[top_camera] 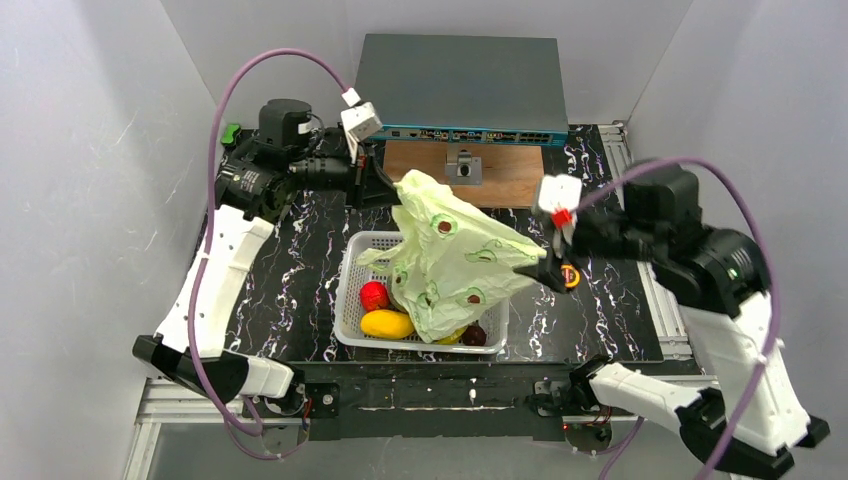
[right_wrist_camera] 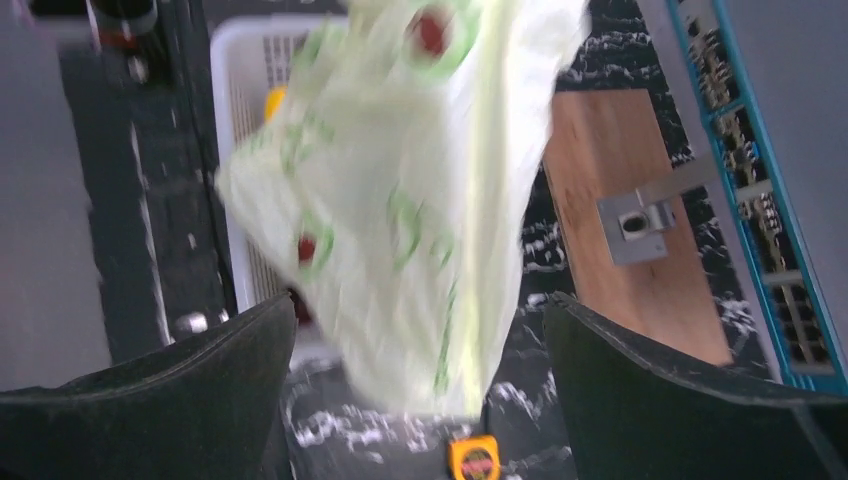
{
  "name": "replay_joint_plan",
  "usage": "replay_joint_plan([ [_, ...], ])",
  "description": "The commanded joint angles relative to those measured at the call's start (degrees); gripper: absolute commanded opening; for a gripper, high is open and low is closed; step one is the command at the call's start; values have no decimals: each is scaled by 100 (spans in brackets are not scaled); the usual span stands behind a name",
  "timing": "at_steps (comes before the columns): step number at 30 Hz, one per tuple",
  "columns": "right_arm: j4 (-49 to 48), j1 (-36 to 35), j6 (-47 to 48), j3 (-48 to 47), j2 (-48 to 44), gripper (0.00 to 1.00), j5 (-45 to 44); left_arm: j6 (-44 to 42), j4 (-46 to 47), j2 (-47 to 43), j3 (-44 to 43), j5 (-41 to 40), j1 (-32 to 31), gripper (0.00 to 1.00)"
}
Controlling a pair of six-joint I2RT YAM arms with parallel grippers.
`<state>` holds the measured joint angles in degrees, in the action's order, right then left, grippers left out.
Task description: Place the fake fruits into the plastic bag and tie a complex knot
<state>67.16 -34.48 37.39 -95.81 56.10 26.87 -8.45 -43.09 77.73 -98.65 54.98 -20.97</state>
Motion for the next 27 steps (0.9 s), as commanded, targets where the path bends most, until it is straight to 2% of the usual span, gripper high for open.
replay_joint_plan([
  [1, -1943, 3, -2165, -488, 829, 98, 518, -198, -95, 40, -294, 311, -592, 0],
  [6, -3141, -233, -2978, -258, 1385, 98, 763, -110, -96, 305, -619, 195, -947, 0],
  [11, -3159, -761, -2705, 169, 1582, 98, 777, 382, 127, 588, -1024, 169, -1049, 0],
  [12, -3123, -768, -2634, 346, 1528, 93, 832, 478, 169, 612, -1075, 165, -1049, 0],
  [14, -2954, -771, -2376, 704, 1368, 66, 750, 533, 185, 610, -1183, 86, -1049, 0],
  [17, -2601, -673, -1771, 1375, 953, 45, 442, 697, 239, 518, -1268, 0, -829, 0],
  [18, -2581, -573, -1634, 1606, 780, 34, 463, 718, 221, 495, -1313, 20, -700, 0],
  [19, -2600, -478, -1516, 1835, 611, 13, 501, 686, 161, 490, -1378, -13, -607, 0],
  [20, -2680, -412, -1470, 2003, 463, 1, 479, 569, 38, 501, -1462, -75, -571, 0],
  [24, -3066, -244, -1209, 2233, 219, 1, 568, 354, -258, 469, -1585, 6, -575, 0],
  [26, -3262, -109, -936, 2247, 127, 1, 858, -92, -678, 377, -1596, -48, -532, 55],
  [27, -3393, -63, -711, 2340, 19, 1, 1056, -316, -911, 355, -1577, -113, -446, 73],
])
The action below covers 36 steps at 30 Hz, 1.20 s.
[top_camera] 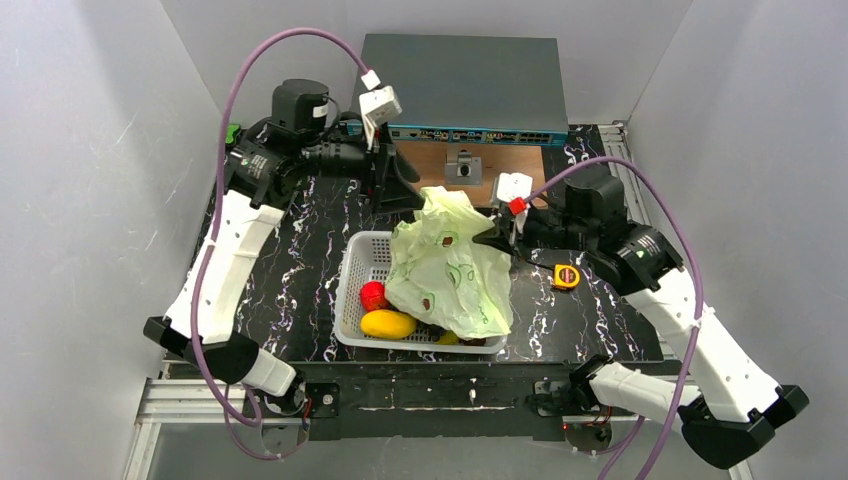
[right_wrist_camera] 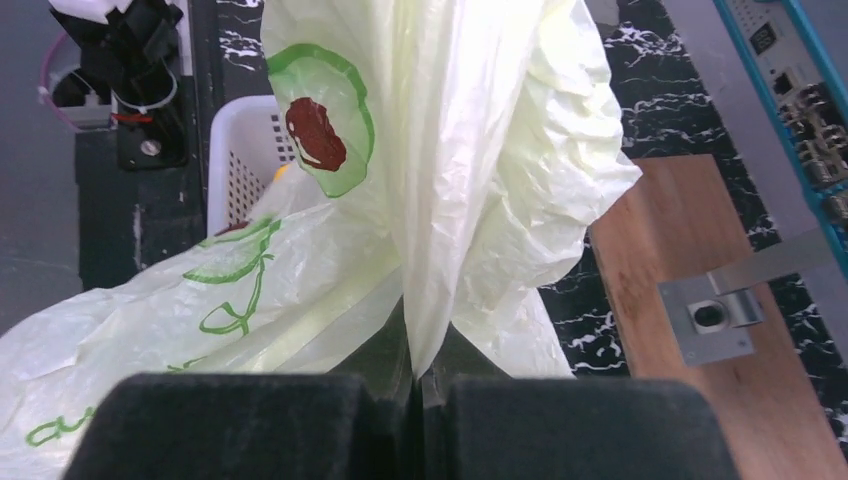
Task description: Place the fake fruits into the plastic bag and tie a complex knot
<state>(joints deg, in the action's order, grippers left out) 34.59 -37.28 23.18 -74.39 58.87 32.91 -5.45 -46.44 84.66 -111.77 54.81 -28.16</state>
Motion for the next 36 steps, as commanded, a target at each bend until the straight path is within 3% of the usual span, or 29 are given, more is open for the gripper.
replay_joint_plan([
  [1, -353, 230, 921, 338, -407, 1, 611, -788, -739, -362, -217, -137, 409, 81],
  [3, -817, 230, 1282, 665, -742, 1, 941, -1209, -1077, -313, -195, -11, 778, 85],
  [5, -998, 230, 1751, 841, -985, 1, 1404, -2325, -1877, -145, -358, 98, 979, 88],
  [6, -998, 230, 1917, 848, -1034, 1, 1596, -2874, -2148, -113, -348, 88, 976, 97],
  [9, -941, 221, 2457, 822, -1112, 1, 2147, -3358, -1835, -246, 72, -19, 867, 98],
  [14, -849, 109, 3304, 762, -1024, 1, 2656, -4422, -1468, -363, 549, -796, -172, 98],
  [19, -1057, 39, 3524, 700, -779, 1, 2746, -4104, -1060, -394, 1020, -764, -825, 98],
  [20, -1217, 36, 3448, 726, -746, 1, 2674, -3969, -1057, -400, 1102, -705, -884, 86],
  [22, -1758, 41, 2904, 767, -687, 1, 2233, -3478, -1070, -420, 1100, -661, -887, 40],
  [23, -1666, 79, 2775, 727, -667, 1, 1891, -3186, -1140, -433, 1063, -678, -793, 10],
  [24, -1521, 171, 2703, 708, -663, 1, 1657, -2847, -1161, -479, 1055, -614, -611, 0],
  [26, -1196, 585, 2606, 755, -752, 1, 1499, -2011, -891, -702, 1256, -149, 90, 0],
  [27, -1158, 830, 2500, 859, -825, 5, 1481, -1538, -653, -860, 1451, -30, 495, 0],
  [29, -1177, 1280, 2121, 1071, -944, 29, 1399, -782, -202, -1193, 1857, -91, 1022, 0],
  [31, -1081, 1593, 1542, 1061, -952, 72, 1324, -88, 231, -1580, 2337, -300, 1179, 0],
  [33, -736, 1682, 1032, 782, -806, 97, 1242, 423, 659, -1755, 2774, -537, 1185, 0],
  [36, -97, 1689, 539, 276, -572, 98, 1453, 863, 880, -1654, 2953, -631, 1184, 0],
])
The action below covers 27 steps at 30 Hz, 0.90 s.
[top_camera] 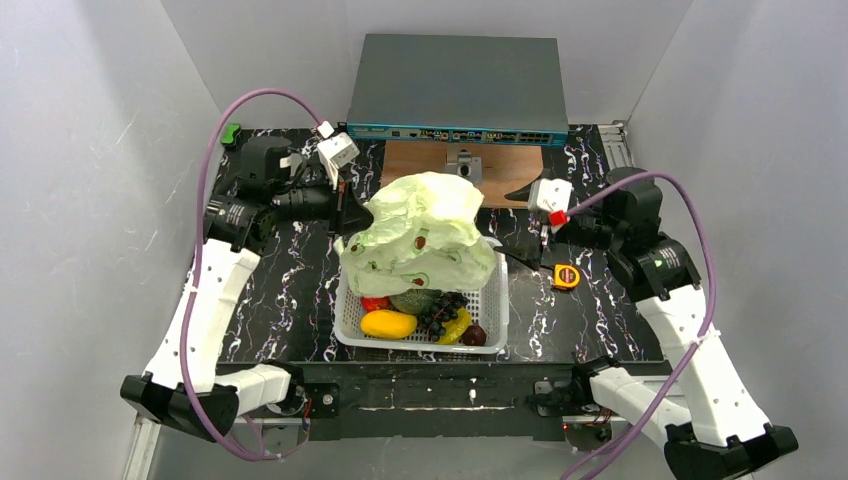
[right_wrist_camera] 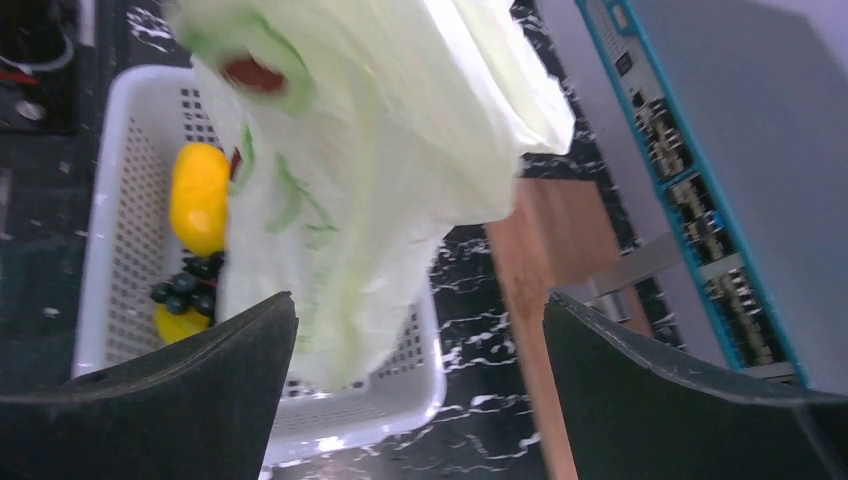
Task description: Place the fake fruits into the plastic bag and tie a complex knot
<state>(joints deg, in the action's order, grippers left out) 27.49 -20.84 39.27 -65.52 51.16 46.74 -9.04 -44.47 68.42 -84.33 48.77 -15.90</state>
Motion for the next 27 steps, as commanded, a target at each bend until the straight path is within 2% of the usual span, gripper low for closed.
replay_joint_plan([
  [1, 640, 38, -1303, -715, 221, 98, 134, 1337, 811, 14, 214, -46, -47, 0],
  [4, 509, -23, -2120, -835, 266, 98, 371, 1506, 1005, 166, 146, -76, -45, 0],
  [6, 305, -170, -2521, -817, 287, 99, 217, 1561, 1052, 254, 91, 12, -54, 0],
  [13, -1006, -298, -3001, -649, 621, 98, -494, 1250, 1080, 277, 111, 786, -168, 0],
  [19, -1087, -47, -3049, -976, 818, 98, -502, -312, 161, 299, -122, 1209, -237, 0],
  [23, -1253, -16, -3670, -1389, 1156, 98, -194, -1184, -592, 442, -367, 1183, -484, 0],
  [27, -1693, -12, -4443, -1762, 1687, 98, -251, -1574, -997, 514, -508, 1209, -764, 0],
])
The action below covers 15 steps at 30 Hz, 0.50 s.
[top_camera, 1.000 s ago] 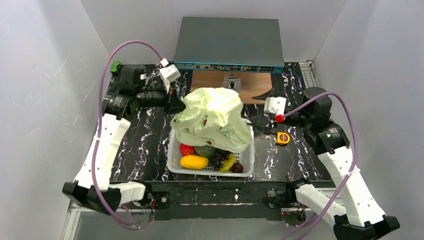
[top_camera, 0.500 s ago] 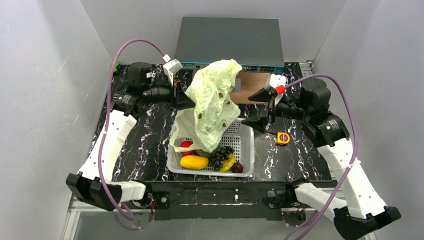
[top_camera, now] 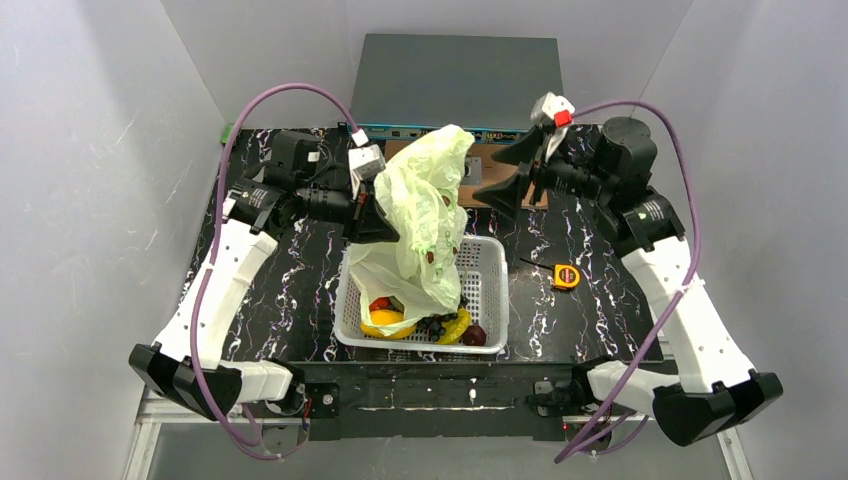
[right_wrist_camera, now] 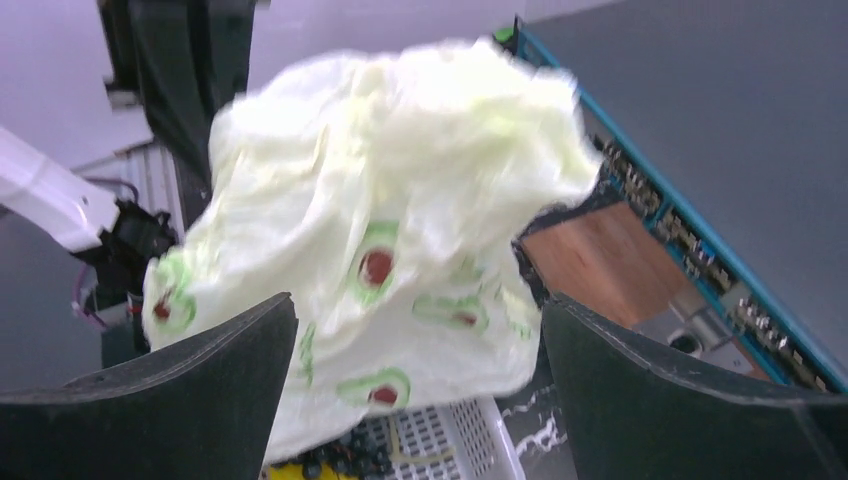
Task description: Place the fake fruits into the plastic bag and tie a complex knot
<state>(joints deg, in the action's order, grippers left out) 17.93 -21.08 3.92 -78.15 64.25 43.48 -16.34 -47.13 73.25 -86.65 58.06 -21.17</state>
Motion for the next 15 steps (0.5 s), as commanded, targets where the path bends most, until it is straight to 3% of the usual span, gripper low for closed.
replay_joint_plan([
  [1, -833, 9, -1062, -599, 528, 98, 72, -919, -795, 47, -302, 277, -294, 0],
  [8, -1247, -86, -1981, -966, 1269, 98, 504, -1070, -1128, 318, -834, 285, -474, 0],
  [9, -1139, -111, -1911, -894, 1290, 90, 611, -964, -1102, 348, -979, 285, -475, 0],
  [10, -999, -115, -1834, -782, 1273, 73, 689, -868, -1078, 355, -1088, 254, -469, 0],
  [13, -328, -7, -1208, -495, 1066, 8, 800, -676, -1081, 247, -1359, 4, -367, 0],
  [14, -67, 80, -966, -419, 923, 1, 622, -458, -974, 171, -1407, -72, -137, 0],
  [15, 152, 222, -801, -328, 848, 1, 478, -229, -877, 116, -1463, -57, 184, 0],
])
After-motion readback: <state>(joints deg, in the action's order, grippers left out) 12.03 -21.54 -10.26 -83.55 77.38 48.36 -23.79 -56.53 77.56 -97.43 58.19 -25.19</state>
